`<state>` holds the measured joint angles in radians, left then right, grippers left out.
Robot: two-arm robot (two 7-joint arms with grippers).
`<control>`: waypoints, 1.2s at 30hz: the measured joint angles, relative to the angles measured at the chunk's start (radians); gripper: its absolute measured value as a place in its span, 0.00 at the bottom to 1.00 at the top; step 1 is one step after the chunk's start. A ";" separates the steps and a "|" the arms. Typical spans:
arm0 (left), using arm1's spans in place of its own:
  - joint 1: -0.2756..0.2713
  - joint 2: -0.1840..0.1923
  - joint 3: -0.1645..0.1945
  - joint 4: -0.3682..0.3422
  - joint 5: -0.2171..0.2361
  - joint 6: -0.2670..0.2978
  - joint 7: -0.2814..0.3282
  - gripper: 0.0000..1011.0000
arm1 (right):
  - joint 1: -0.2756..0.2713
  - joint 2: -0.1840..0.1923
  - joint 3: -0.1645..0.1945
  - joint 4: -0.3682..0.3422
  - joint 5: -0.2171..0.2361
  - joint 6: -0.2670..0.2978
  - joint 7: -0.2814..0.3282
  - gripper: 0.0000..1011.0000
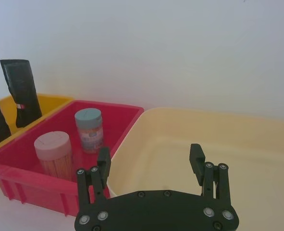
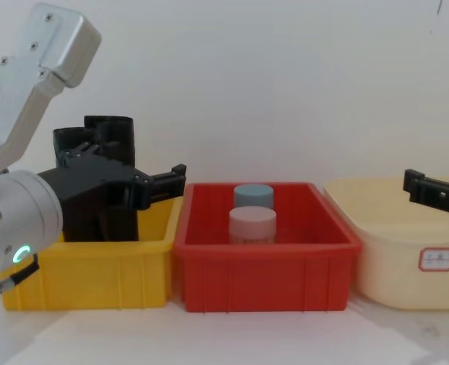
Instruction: Pick up the garbage bag with the one hand and transfer it to the other hand.
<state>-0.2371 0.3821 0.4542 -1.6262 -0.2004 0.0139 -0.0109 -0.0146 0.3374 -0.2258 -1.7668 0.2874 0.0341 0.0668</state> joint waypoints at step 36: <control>0.002 -0.018 0.014 -0.008 0.021 -0.024 0.002 0.99 | 0.000 0.000 0.000 0.000 0.000 0.000 0.000 0.99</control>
<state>-0.2355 0.3643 0.4677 -1.6341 -0.1790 -0.0098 -0.0094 -0.0146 0.3374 -0.2258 -1.7667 0.2874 0.0341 0.0667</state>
